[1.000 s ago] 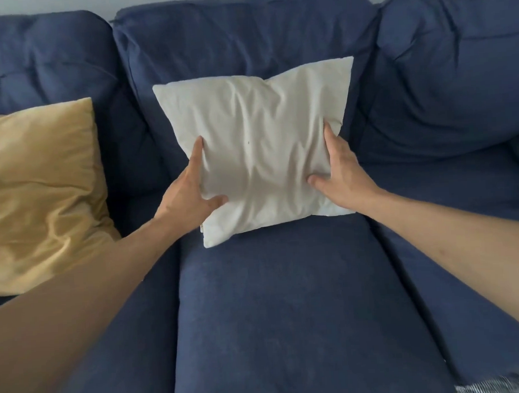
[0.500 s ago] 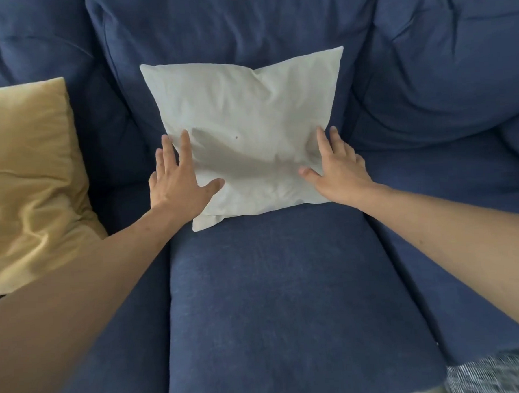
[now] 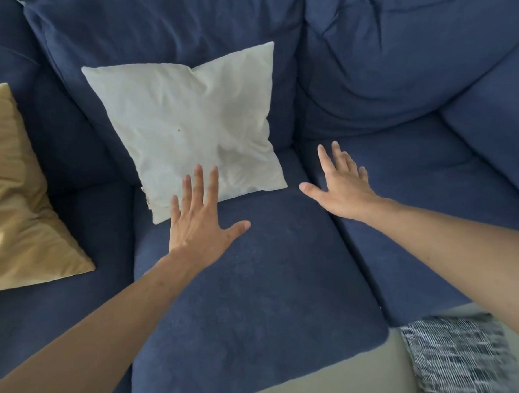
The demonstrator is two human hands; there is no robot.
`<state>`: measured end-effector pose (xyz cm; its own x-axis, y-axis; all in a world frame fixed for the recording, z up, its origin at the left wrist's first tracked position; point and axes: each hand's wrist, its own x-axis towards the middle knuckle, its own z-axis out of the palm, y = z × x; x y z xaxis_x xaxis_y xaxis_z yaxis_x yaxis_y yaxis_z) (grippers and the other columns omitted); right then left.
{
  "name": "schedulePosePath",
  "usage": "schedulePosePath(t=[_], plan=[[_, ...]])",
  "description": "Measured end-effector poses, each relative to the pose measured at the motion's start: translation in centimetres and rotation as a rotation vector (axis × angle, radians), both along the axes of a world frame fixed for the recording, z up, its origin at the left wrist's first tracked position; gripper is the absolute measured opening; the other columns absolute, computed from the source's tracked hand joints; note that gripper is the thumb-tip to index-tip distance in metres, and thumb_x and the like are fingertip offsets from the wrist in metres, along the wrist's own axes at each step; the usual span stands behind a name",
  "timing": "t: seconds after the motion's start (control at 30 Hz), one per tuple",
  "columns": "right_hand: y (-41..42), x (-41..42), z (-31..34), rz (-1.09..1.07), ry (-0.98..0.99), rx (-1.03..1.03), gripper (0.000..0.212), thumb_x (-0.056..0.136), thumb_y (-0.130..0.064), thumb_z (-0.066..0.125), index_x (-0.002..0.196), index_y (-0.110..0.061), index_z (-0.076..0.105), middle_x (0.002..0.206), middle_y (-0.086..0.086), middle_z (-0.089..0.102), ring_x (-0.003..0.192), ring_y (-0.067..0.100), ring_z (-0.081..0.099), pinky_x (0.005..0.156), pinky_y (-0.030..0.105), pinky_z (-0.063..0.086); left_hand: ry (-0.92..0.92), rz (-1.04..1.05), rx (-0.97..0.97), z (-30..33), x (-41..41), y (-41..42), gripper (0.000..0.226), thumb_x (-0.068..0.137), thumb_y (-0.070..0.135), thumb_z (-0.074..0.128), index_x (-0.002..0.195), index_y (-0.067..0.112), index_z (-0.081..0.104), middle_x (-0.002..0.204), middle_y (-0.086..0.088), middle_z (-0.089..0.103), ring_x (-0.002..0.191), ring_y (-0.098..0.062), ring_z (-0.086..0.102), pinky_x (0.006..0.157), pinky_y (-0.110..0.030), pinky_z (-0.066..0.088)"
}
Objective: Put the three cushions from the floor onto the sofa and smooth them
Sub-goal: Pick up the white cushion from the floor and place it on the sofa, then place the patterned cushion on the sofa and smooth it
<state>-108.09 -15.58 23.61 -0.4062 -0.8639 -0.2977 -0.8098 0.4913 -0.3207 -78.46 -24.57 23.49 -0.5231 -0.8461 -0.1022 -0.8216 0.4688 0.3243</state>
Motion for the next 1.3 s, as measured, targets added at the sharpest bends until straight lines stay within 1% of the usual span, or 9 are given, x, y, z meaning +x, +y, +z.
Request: schedulePosePath(t=[0.23, 0.47, 0.6, 0.7, 0.87, 1.0, 1.13, 1.2, 1.3], plan=[[10.9, -7.4, -0.7, -0.034, -0.006, 0.043, 0.100, 0.102, -0.077, 0.040, 0.171, -0.032, -0.016, 0.179, 0.003, -0.028, 0.168, 0.031, -0.015, 0.133, 0.067, -0.001, -0.007, -0.052, 0.075, -1.2, -8.8, 9.7, 0.128, 0.085, 0.086, 0.058, 0.166, 0.035, -0.028, 0.177, 0.005, -0.029, 0.165, -0.023, -0.023, 0.134, -0.058, -0.001], [24.3, -16.9, -3.2, -0.075, 0.002, 0.118, 0.099, 0.102, -0.079, 0.038, 0.172, -0.032, -0.014, 0.180, 0.003, -0.026, 0.169, 0.030, -0.014, 0.133, 0.067, 0.001, -0.027, -0.095, 0.182, -3.7, -19.8, 20.8, 0.132, 0.081, 0.091, 0.055, 0.165, 0.035, -0.029, 0.175, 0.007, -0.032, 0.164, -0.022, -0.024, 0.134, -0.058, -0.001], [32.1, -21.9, -5.6, -0.104, -0.011, 0.160, 0.101, 0.100, -0.080, 0.039, 0.173, -0.031, -0.012, 0.180, 0.005, -0.025, 0.169, 0.032, -0.012, 0.133, 0.067, 0.004, 0.002, -0.125, 0.242, -5.5, -26.4, 27.9, 0.132, 0.081, 0.089, 0.060, 0.164, 0.038, -0.028, 0.175, 0.008, -0.034, 0.164, -0.022, -0.024, 0.135, -0.056, -0.002], [38.0, -24.9, -8.0, -0.106, -0.016, 0.196, 0.101, 0.100, -0.081, 0.038, 0.173, -0.030, -0.011, 0.181, 0.006, -0.023, 0.169, 0.033, -0.010, 0.133, 0.067, 0.006, 0.009, -0.198, 0.257, -7.5, -31.4, 33.2, 0.131, 0.082, 0.087, 0.060, 0.165, 0.036, -0.028, 0.173, 0.007, -0.037, 0.163, -0.021, -0.028, 0.135, -0.053, -0.003], [46.8, -28.7, -12.4, -0.145, -0.063, 0.227, 0.100, 0.101, -0.078, 0.041, 0.174, -0.029, -0.007, 0.182, 0.008, -0.019, 0.169, 0.035, -0.007, 0.133, 0.066, 0.006, 0.097, -0.302, 0.302, -11.5, -37.9, 42.1, 0.133, 0.083, 0.084, 0.064, 0.166, 0.034, -0.026, 0.171, 0.007, -0.042, 0.162, -0.019, -0.031, 0.134, -0.045, -0.007], [53.8, -30.0, -17.4, -0.176, -0.099, 0.255, 0.101, 0.100, -0.083, 0.033, 0.172, -0.030, -0.015, 0.179, 0.008, -0.027, 0.169, 0.037, -0.010, 0.133, 0.065, 0.003, 0.111, -0.395, 0.346, -15.8, -40.4, 48.7, 0.132, 0.084, 0.084, 0.063, 0.165, 0.036, -0.028, 0.170, 0.008, -0.043, 0.160, -0.018, -0.034, 0.134, -0.044, -0.005], [59.7, -29.3, -22.4, -0.184, -0.131, 0.324, 0.102, 0.097, -0.087, 0.025, 0.169, -0.033, -0.022, 0.176, 0.008, -0.034, 0.167, 0.036, -0.015, 0.134, 0.064, 0.000, 0.005, -0.439, 0.422, -21.5, -40.6, 53.0, 0.129, 0.085, 0.087, 0.058, 0.160, 0.039, -0.035, 0.168, 0.008, -0.046, 0.159, -0.021, -0.035, 0.135, -0.050, 0.002], [62.1, -29.0, -25.4, -0.208, -0.160, 0.361, 0.104, 0.092, -0.090, 0.021, 0.169, -0.035, -0.023, 0.176, 0.010, -0.033, 0.167, 0.038, -0.015, 0.133, 0.066, 0.000, -0.056, -0.450, 0.442, -24.9, -40.2, 54.2, 0.129, 0.084, 0.089, 0.055, 0.163, 0.036, -0.032, 0.170, 0.004, -0.044, 0.159, -0.024, -0.034, 0.136, -0.051, 0.003], [64.9, -28.5, -30.2, -0.247, -0.202, 0.393, 0.104, 0.092, -0.090, 0.022, 0.168, -0.037, -0.025, 0.176, 0.011, -0.033, 0.166, 0.041, -0.013, 0.130, 0.067, -0.001, -0.093, -0.429, 0.481, -30.5, -39.0, 55.3, 0.131, 0.083, 0.091, 0.054, 0.167, 0.032, -0.026, 0.173, -0.001, -0.038, 0.160, -0.027, -0.031, 0.135, -0.052, 0.003]])
